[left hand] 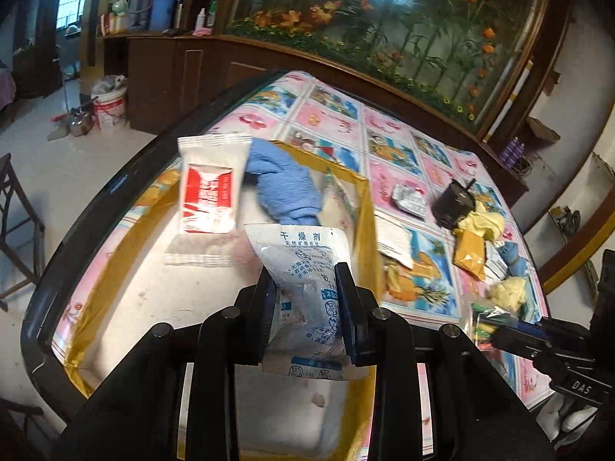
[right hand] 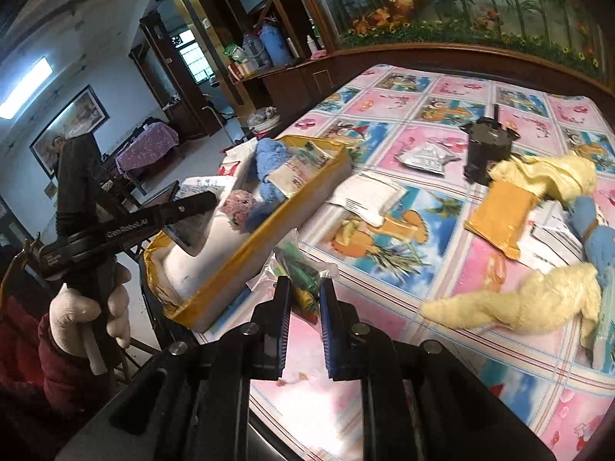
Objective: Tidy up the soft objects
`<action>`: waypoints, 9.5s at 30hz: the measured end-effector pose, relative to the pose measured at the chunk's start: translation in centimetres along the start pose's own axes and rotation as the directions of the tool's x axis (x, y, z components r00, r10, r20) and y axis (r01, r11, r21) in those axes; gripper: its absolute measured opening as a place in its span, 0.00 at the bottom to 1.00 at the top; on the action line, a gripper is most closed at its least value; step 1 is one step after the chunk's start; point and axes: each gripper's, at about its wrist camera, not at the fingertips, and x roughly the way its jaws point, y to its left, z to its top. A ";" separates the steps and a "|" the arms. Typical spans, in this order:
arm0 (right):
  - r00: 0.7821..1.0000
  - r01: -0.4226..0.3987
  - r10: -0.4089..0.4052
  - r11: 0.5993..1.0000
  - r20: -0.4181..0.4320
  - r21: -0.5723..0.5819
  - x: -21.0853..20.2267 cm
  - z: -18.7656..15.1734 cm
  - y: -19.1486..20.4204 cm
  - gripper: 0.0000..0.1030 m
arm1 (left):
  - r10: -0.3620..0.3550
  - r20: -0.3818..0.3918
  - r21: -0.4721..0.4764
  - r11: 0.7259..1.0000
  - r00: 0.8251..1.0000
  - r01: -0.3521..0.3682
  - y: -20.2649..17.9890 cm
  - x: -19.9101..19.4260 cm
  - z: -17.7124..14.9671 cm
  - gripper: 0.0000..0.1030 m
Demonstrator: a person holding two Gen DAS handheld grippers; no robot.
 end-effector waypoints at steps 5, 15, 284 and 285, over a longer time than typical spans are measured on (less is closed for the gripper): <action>0.999 -0.016 0.014 0.997 -0.037 -0.075 3.7 2.9 3.2 0.12 | 0.049 -0.033 -0.026 0.998 0.998 -0.050 2.6 1.8 0.7 0.28; 0.985 -0.006 -0.024 0.986 -0.174 -0.168 12.2 6.4 6.6 0.14 | 0.016 -0.058 -0.161 0.987 0.998 -0.025 6.3 2.6 1.6 0.37; 0.987 0.019 -0.062 0.961 0.146 0.275 -6.7 4.0 -9.6 0.22 | -0.067 0.075 0.118 0.991 0.995 0.058 -7.5 -4.8 2.8 0.44; 0.989 0.001 -0.040 0.965 0.144 0.261 -6.1 4.5 -8.7 0.22 | -0.040 0.090 0.103 0.994 0.995 0.030 -6.3 -5.2 2.9 0.44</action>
